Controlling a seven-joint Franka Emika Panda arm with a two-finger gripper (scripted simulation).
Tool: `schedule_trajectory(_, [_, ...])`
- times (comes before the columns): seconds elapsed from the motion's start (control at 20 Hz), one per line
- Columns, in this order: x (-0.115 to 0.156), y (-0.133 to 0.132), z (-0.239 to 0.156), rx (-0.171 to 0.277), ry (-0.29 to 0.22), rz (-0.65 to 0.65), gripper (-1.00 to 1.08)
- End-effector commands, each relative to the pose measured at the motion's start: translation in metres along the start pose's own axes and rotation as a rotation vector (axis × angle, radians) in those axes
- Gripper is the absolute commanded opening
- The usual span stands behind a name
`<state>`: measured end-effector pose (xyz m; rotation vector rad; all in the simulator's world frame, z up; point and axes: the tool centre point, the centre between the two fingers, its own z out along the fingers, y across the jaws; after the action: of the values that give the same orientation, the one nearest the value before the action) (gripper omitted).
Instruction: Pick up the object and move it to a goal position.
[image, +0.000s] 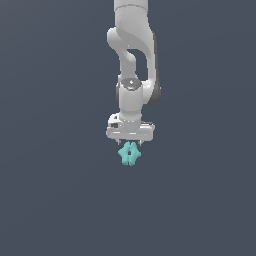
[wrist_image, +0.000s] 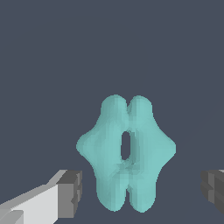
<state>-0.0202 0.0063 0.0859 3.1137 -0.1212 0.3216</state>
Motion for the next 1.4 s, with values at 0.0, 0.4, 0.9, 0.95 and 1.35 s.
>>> schedule_trajectory(0.0, [-0.008,-0.001,0.007,0.001,0.024,0.004,1.08])
schedule_trajectory(0.4, [-0.030,-0.004,0.021,0.004,0.077,0.013,1.08])
schedule_trajectory(0.9, [-0.040,-0.004,0.026,0.006,0.100,0.016,1.08])
schedule_trajectory(0.95, [-0.039,-0.004,0.026,0.006,0.098,0.016,1.08])
schedule_trajectory(1.35, [-0.038,-0.005,0.040,0.006,0.099,0.016,1.08])
